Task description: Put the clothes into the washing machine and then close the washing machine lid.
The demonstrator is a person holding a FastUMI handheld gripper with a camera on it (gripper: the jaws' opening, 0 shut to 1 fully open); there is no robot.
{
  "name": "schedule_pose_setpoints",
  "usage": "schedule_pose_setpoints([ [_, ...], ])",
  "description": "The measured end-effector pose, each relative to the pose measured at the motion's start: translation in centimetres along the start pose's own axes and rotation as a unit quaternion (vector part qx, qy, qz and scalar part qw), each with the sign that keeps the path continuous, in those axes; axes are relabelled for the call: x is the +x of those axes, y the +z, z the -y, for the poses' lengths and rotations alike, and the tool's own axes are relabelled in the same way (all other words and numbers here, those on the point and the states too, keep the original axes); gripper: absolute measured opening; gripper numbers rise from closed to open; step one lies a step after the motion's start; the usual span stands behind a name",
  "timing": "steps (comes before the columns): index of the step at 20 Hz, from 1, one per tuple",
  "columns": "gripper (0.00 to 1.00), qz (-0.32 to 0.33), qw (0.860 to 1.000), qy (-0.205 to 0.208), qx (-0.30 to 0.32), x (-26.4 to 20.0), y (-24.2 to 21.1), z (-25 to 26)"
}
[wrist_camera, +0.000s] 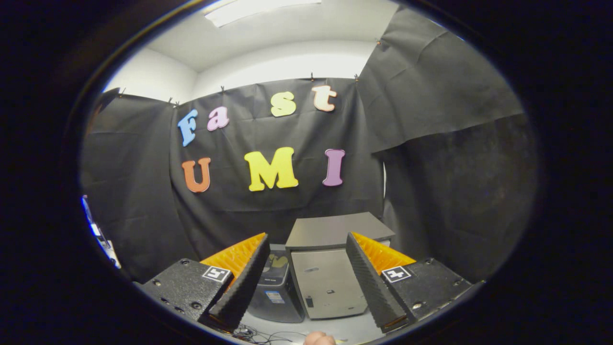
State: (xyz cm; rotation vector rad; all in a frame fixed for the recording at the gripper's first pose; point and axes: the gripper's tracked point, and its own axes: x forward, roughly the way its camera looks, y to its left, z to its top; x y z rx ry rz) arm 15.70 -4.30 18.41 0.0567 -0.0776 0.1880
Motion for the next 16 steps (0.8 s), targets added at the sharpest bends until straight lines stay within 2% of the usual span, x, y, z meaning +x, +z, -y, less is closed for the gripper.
schedule_pose_setpoints([
  [16, 1.00, -0.016, 1.000, 0.017, 0.007, 0.9, -1.5, -1.4],
])
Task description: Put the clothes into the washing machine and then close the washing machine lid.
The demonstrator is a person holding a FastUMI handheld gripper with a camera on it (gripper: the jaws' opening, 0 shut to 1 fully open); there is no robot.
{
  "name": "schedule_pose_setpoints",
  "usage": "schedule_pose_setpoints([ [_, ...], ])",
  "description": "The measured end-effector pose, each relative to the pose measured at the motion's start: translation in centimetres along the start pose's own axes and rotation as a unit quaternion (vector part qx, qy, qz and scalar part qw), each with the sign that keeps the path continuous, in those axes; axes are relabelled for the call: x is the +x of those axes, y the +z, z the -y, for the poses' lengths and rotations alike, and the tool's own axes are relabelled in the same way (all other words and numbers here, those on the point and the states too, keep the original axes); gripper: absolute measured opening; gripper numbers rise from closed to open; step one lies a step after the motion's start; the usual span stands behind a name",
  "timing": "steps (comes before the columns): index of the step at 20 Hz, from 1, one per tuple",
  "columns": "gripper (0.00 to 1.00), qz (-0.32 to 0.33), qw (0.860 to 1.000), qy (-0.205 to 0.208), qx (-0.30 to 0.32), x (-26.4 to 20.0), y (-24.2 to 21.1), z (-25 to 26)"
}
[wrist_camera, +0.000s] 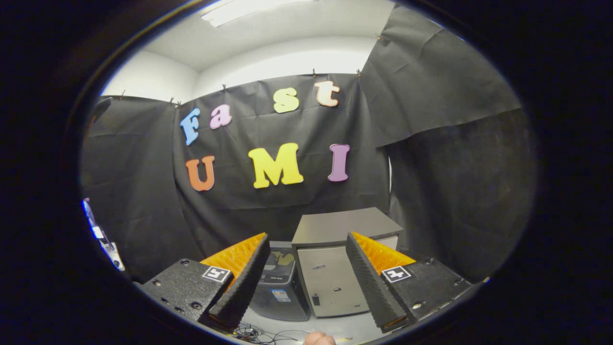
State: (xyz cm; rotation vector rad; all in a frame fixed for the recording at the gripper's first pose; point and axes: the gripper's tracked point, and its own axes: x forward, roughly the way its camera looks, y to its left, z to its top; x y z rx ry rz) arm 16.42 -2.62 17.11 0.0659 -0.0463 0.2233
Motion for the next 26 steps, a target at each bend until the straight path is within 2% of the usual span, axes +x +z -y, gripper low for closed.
schedule_pose_setpoints([
  [7, 1.00, -0.002, 1.000, 0.017, -0.001, 0.8, 0.1, -1.8],
  [26, 1.00, -0.007, 1.000, 0.024, 0.005, 2.1, -0.5, -2.6],
])
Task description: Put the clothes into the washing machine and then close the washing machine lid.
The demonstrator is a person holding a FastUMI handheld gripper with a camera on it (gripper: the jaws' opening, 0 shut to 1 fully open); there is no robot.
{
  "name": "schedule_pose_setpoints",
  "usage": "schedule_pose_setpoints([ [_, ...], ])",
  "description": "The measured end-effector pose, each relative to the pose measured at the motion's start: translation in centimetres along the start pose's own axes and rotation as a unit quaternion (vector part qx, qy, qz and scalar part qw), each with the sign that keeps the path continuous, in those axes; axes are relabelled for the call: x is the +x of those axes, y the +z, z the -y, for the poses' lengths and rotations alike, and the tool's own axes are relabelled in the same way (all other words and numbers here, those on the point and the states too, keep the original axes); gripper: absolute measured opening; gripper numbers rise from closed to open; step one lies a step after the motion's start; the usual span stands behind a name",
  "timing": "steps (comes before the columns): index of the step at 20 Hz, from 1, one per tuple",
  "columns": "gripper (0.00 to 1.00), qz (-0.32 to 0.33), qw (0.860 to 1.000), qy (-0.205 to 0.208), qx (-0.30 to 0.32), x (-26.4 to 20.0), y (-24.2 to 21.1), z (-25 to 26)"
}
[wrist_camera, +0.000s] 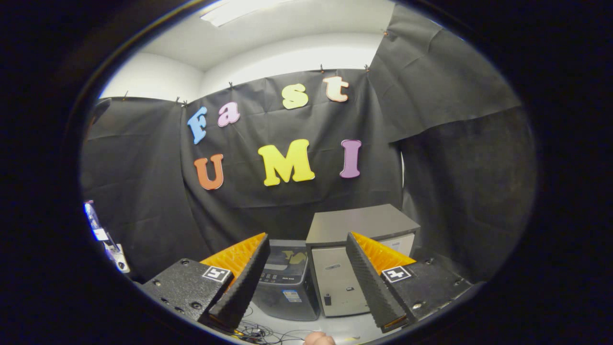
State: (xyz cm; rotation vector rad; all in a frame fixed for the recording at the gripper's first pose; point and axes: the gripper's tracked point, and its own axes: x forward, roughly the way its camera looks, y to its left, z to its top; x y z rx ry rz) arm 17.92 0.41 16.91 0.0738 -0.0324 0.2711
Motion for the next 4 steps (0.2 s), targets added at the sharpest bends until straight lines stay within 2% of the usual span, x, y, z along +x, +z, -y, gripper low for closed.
schedule_pose_setpoints([
  [4, 0.99, 0.000, 1.000, -0.001, 0.001, 0.16, 0.18, 0.15],
])
